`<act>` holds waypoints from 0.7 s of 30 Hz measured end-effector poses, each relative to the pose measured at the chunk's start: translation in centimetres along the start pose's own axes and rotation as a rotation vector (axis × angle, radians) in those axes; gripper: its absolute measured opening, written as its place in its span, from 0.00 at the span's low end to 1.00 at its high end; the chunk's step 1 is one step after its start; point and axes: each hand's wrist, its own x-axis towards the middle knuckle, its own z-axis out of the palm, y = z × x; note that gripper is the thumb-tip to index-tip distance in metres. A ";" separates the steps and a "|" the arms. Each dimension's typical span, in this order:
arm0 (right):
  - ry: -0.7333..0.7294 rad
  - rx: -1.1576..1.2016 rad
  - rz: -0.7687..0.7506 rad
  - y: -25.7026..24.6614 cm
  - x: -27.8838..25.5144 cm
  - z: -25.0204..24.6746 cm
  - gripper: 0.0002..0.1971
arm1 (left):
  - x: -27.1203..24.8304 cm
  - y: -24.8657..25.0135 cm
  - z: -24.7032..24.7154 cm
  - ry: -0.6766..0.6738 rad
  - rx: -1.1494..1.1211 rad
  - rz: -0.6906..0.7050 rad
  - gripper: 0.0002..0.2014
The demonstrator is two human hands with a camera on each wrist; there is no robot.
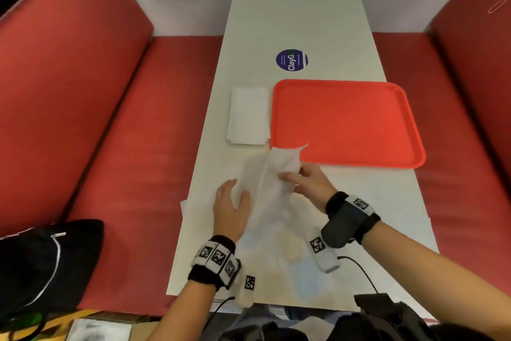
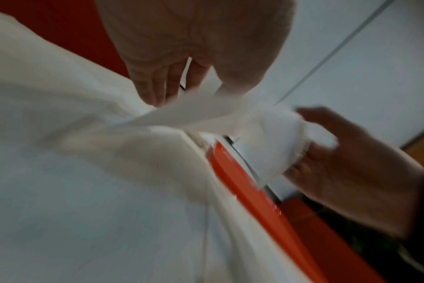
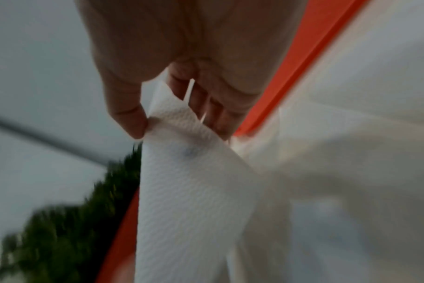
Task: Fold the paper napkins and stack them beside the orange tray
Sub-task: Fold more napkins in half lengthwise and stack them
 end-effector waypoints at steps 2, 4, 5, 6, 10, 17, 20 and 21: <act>0.056 0.173 -0.009 -0.8 -0.6 -1.9 0.07 | 0.3 0.5 -0.6 -0.010 -0.179 -0.069 0.17; 0.109 0.188 -0.008 -0.8 -1.4 -3.5 0.13 | 0.6 1.2 -0.5 -0.037 -0.265 -0.090 0.16; 0.137 0.160 0.009 -0.5 -1.7 -4.2 0.15 | 0.7 1.7 -0.3 -0.046 -0.280 -0.084 0.16; 0.161 0.136 0.021 -0.4 -2.2 -4.7 0.14 | 0.7 2.2 0.0 -0.047 -0.286 -0.073 0.15; 0.328 -0.013 -0.034 -0.2 -3.7 -6.9 0.07 | 0.5 4.1 1.2 0.015 -0.149 0.125 0.13; 0.264 -0.311 -0.319 -3.2 -4.2 -6.0 0.07 | -1.8 9.5 3.1 -0.347 -0.225 0.293 0.23; 0.112 -0.381 -0.405 -3.3 -3.6 -3.8 0.07 | -2.0 11.6 4.4 -0.573 -0.388 0.127 0.24; 0.054 -0.385 -0.410 -3.1 -3.5 -3.3 0.09 | -1.6 11.8 4.7 -0.541 -0.415 0.092 0.22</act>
